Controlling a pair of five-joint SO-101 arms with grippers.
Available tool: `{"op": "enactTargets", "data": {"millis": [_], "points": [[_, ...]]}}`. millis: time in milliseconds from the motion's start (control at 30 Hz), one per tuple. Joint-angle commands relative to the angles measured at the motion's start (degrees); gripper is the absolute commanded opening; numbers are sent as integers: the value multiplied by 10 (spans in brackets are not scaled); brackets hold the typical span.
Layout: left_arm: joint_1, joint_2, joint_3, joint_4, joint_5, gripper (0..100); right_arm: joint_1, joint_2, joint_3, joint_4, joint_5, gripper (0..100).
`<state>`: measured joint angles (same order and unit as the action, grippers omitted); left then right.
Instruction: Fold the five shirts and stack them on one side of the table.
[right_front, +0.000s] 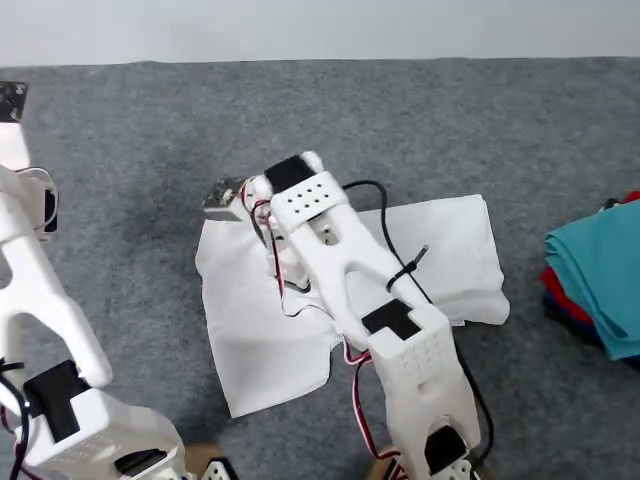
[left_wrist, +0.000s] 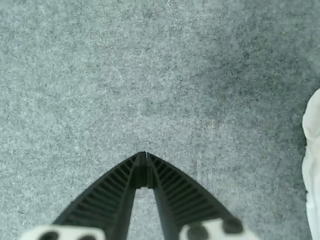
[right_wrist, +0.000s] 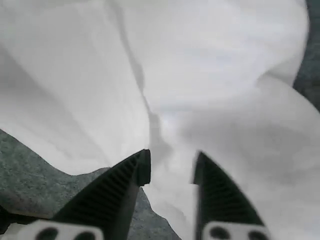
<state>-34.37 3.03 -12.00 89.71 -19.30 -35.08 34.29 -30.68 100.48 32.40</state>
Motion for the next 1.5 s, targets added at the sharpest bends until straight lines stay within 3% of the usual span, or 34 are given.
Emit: {"op": "enactTargets", "data": {"millis": [0,267,567,967,1167,1467], "points": [[1,-25,-3,-11,2,3,10,-79,8,23,-4,4],[-2,-25,-3,-7,2,3,95,-163,82,22,-112,9],[-1,-25,-3,-7,4,3,261,-167,110,7,-192,9],[5,-25,-3,9,5,3,468,19,109,-83,-174,9],[30,-30,-4,34,5,3,500,58,106,-93,-171,9],[31,-25,-4,29,4,3,502,-76,109,-75,-173,12]]}}
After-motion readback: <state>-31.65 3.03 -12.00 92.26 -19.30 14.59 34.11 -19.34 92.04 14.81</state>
